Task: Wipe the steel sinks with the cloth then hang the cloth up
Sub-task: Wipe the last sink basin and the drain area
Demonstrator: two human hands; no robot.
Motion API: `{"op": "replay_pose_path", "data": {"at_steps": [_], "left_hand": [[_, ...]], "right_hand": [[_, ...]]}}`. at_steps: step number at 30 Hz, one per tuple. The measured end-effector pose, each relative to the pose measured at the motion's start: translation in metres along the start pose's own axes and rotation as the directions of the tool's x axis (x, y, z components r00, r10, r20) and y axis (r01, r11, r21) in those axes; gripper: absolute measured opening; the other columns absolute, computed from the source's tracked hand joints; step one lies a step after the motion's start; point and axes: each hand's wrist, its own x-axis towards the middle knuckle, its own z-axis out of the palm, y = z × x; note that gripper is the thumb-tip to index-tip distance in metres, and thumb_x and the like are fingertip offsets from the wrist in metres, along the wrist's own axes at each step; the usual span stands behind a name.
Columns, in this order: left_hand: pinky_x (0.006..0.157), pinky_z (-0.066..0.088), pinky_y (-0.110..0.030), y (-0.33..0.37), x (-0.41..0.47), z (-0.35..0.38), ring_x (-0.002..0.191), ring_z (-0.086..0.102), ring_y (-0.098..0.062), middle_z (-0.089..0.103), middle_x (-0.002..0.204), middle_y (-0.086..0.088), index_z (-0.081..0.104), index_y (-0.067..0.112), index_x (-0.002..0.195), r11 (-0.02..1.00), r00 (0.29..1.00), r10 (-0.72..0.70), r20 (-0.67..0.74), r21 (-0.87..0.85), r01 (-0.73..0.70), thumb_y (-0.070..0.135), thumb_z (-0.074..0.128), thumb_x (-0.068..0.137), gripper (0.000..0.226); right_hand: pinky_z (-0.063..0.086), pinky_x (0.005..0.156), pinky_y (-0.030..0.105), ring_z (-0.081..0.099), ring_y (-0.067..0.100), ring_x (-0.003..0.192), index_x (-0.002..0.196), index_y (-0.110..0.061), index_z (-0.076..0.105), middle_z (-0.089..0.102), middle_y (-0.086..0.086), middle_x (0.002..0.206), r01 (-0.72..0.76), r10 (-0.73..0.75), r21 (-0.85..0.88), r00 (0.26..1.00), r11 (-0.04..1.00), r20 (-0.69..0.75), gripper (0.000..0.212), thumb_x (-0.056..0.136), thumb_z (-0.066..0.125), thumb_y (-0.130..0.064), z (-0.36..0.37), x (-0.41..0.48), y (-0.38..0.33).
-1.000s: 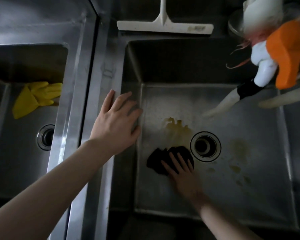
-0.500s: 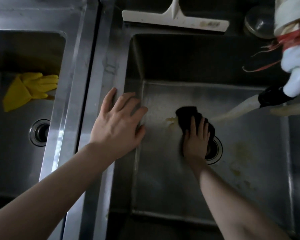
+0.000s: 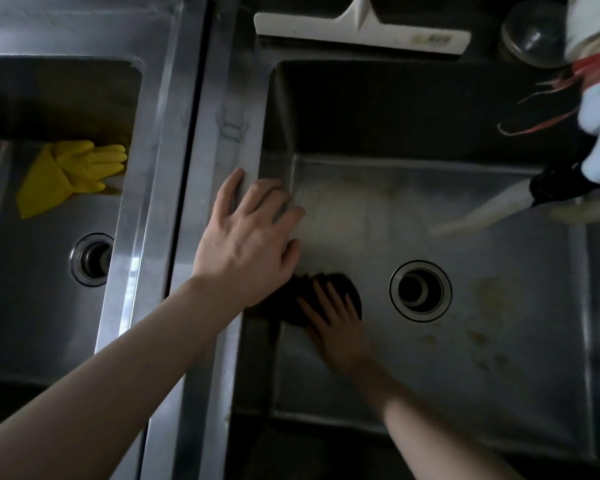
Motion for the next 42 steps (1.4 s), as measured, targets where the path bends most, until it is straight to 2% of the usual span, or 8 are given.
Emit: {"op": "replay_pose_path", "data": {"at_steps": [3, 6, 9, 12, 15, 26, 36, 42], "left_hand": [[0.115, 0.014, -0.051, 0.000, 0.000, 0.000, 0.129, 0.041, -0.020, 0.059, 0.122, 0.000, 0.060, 0.022, 0.117, 1.000, 1.000, -0.001, -0.002, -0.001, 0.001, 0.037, 0.048, 0.085, 0.037], [0.115, 0.014, -0.051, 0.000, 0.001, 0.000, 0.129, 0.040, -0.019, 0.058, 0.122, 0.002, 0.059, 0.023, 0.118, 1.000, 1.000, -0.008, 0.006, 0.010, 0.008, 0.038, 0.047, 0.086, 0.037], [0.116, 0.013, -0.051, 0.000, 0.000, 0.001, 0.130, 0.039, -0.019, 0.057, 0.123, 0.003, 0.058, 0.025, 0.119, 1.000, 1.000, -0.008, 0.017, 0.005, 0.007, 0.039, 0.045, 0.087, 0.037], [0.116, 0.013, -0.051, 0.000, 0.001, 0.000, 0.130, 0.039, -0.019, 0.057, 0.123, 0.002, 0.058, 0.024, 0.119, 1.000, 1.000, -0.011, 0.028, -0.001, 0.011, 0.038, 0.045, 0.087, 0.037], [0.116, 0.013, -0.051, -0.001, 0.002, 0.000, 0.130, 0.039, -0.019, 0.057, 0.122, 0.002, 0.058, 0.024, 0.119, 1.000, 0.999, -0.019, 0.035, -0.008, 0.019, 0.039, 0.045, 0.087, 0.037], [0.116, 0.016, -0.050, 0.002, 0.004, 0.001, 0.128, 0.043, -0.019, 0.062, 0.118, 0.003, 0.062, 0.023, 0.115, 0.999, 0.999, -0.033, 0.000, -0.033, 0.033, 0.037, 0.048, 0.086, 0.036], [0.115, 0.017, -0.051, 0.002, 0.003, -0.003, 0.127, 0.044, -0.020, 0.062, 0.117, 0.001, 0.062, 0.021, 0.115, 0.999, 0.999, -0.029, 0.023, -0.033, 0.030, 0.035, 0.047, 0.086, 0.036], [0.116, 0.015, -0.050, 0.001, 0.002, 0.001, 0.127, 0.044, -0.020, 0.062, 0.118, 0.002, 0.062, 0.022, 0.117, 0.999, 1.000, -0.021, -0.010, -0.034, 0.021, 0.034, 0.047, 0.086, 0.036]], "right_hand": [[0.028, 0.110, 0.047, 0.017, 0.026, 0.145, 0.149, -0.037, 0.022, 0.022, 0.004, 0.157, 0.193, -0.188, -0.087, 0.980, 0.977, 0.063, 0.063, 0.090, 0.045, -0.038, 0.016, -0.066, -0.002], [0.025, 0.110, 0.045, 0.017, 0.024, 0.145, 0.148, -0.038, 0.023, 0.022, 0.003, 0.157, 0.178, -0.175, -0.067, 0.983, 0.982, 0.046, 0.063, 0.089, 0.045, -0.034, 0.013, -0.061, 0.015], [0.026, 0.112, 0.051, 0.021, 0.031, 0.143, 0.146, -0.030, 0.031, 0.023, 0.009, 0.156, -0.155, 0.155, 0.010, 0.982, 0.988, -0.108, 0.057, 0.091, 0.041, -0.030, -0.006, -0.011, 0.039], [0.022, 0.111, 0.054, 0.024, 0.036, 0.141, 0.146, -0.023, 0.035, 0.025, 0.018, 0.154, -0.549, 0.572, 0.164, 0.773, 0.820, -0.274, 0.051, 0.096, 0.038, -0.030, -0.040, 0.044, 0.071], [0.015, 0.115, 0.051, 0.017, 0.036, 0.143, 0.150, -0.022, 0.024, 0.017, 0.016, 0.157, -0.723, 0.769, 0.266, 0.575, 0.637, -0.279, 0.053, 0.099, 0.037, -0.031, -0.068, 0.091, 0.104], [0.013, 0.115, 0.049, 0.015, 0.031, 0.145, 0.148, -0.026, 0.030, 0.023, 0.011, 0.157, -0.285, 0.298, 0.114, 0.947, 0.952, -0.121, 0.053, 0.096, 0.037, -0.034, -0.068, 0.204, 0.048], [0.031, 0.108, 0.050, 0.017, 0.029, 0.145, 0.147, -0.028, 0.032, 0.021, 0.005, 0.157, 0.018, -0.017, 0.028, 1.000, 0.999, -0.017, 0.062, 0.089, 0.054, -0.030, 0.008, -0.010, -0.009], [0.029, 0.110, 0.050, 0.029, 0.033, 0.140, 0.144, -0.024, 0.039, 0.033, 0.012, 0.152, -0.183, 0.192, 0.072, 0.971, 0.980, -0.141, 0.055, 0.090, 0.049, -0.030, -0.028, 0.108, 0.033]]}}
